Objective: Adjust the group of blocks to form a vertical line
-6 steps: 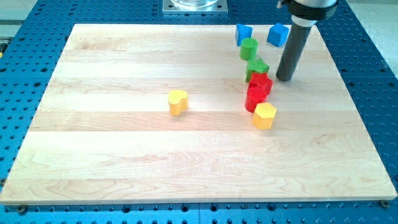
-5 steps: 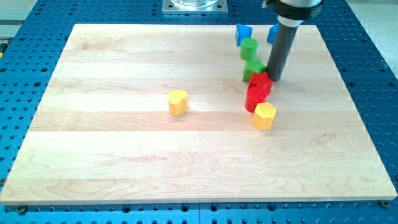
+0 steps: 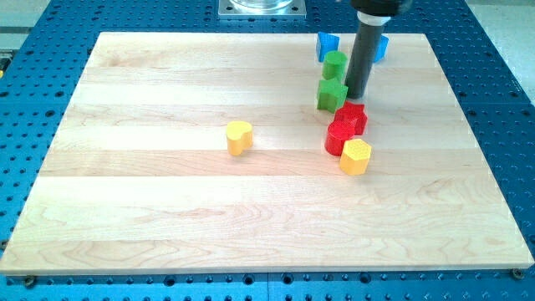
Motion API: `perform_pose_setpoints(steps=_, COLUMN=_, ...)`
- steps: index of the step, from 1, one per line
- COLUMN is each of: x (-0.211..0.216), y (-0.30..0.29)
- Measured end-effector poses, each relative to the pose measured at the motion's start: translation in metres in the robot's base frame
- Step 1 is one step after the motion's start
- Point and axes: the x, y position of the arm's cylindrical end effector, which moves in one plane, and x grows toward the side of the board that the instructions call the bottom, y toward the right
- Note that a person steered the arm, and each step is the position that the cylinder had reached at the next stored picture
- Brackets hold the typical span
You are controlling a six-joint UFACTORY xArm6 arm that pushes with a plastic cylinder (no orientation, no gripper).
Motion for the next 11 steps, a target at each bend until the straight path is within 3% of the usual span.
perform_pose_setpoints(steps=2, x=-0.018, y=-0.064)
perform_pose_setpoints(steps=3, x=0.003, y=-0.088)
perform_pose_setpoints(steps=4, x=0.055, y=-0.088)
perform_pose_setpoints(steps=9, x=0.034, y=-0.052)
perform_pose_setpoints(steps=11, x=0.088, y=-0.059)
